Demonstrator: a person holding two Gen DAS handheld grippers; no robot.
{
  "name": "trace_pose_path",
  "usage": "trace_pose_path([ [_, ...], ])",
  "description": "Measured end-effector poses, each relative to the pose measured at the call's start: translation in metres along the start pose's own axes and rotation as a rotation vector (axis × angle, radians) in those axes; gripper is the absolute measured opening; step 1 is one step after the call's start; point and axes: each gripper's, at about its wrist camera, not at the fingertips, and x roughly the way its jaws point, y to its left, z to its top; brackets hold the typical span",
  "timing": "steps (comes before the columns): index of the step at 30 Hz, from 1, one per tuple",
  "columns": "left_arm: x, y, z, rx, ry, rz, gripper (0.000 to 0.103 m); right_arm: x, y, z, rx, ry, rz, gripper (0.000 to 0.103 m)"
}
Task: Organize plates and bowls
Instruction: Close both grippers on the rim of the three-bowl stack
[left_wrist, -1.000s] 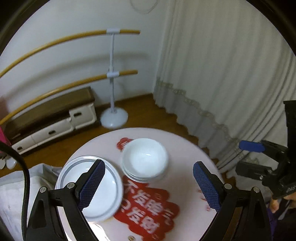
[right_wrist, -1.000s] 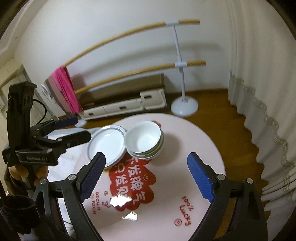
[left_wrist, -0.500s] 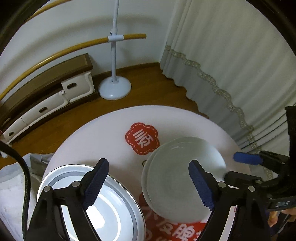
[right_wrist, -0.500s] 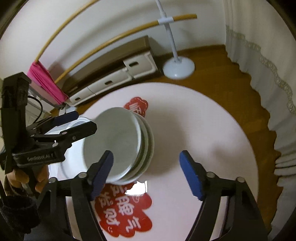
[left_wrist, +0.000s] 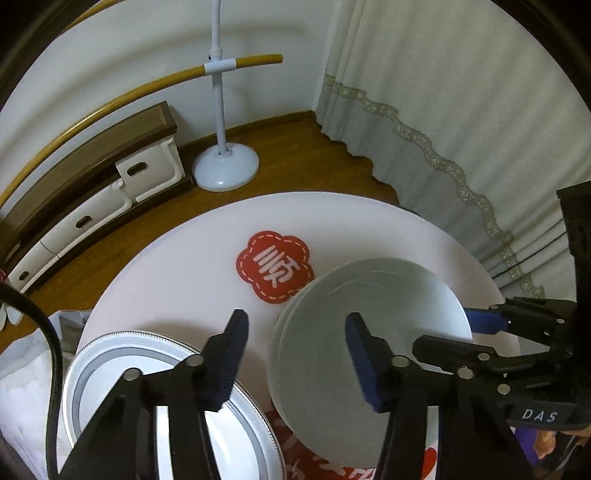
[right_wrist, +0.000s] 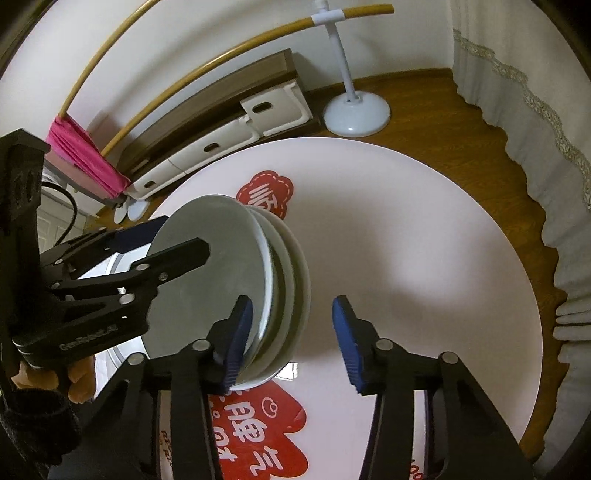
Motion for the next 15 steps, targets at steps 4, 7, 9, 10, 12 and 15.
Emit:
trace_pose_path([
  [4, 0.005, -0.005, 0.0, 0.003, 0.016, 0.001, 0.041, -0.001, 0.008, -0.002, -0.023, 0.004, -0.008, 0.034],
  [7, 0.004, -0.002, -0.003, -0.002, 0.023, -0.014, 0.04, 0.0, 0.009, -0.002, -0.027, 0.005, -0.019, 0.034],
  [9, 0.006, 0.0, -0.003, -0.001, 0.024, -0.014, 0.04, 0.0, 0.01, -0.002, -0.029, 0.007, -0.02, 0.034],
  [10, 0.005, 0.001, -0.003, -0.003, 0.022, -0.017, 0.04, 0.0, 0.01, -0.002, -0.031, 0.008, -0.02, 0.034],
  [12, 0.008, 0.003, -0.005, -0.008, 0.026, -0.022, 0.04, 0.0, 0.011, -0.003, -0.034, 0.01, -0.021, 0.034],
  [15, 0.012, 0.003, -0.007, -0.003, 0.039, -0.021, 0.041, 0.001, 0.012, -0.001, -0.038, 0.02, -0.024, 0.034],
])
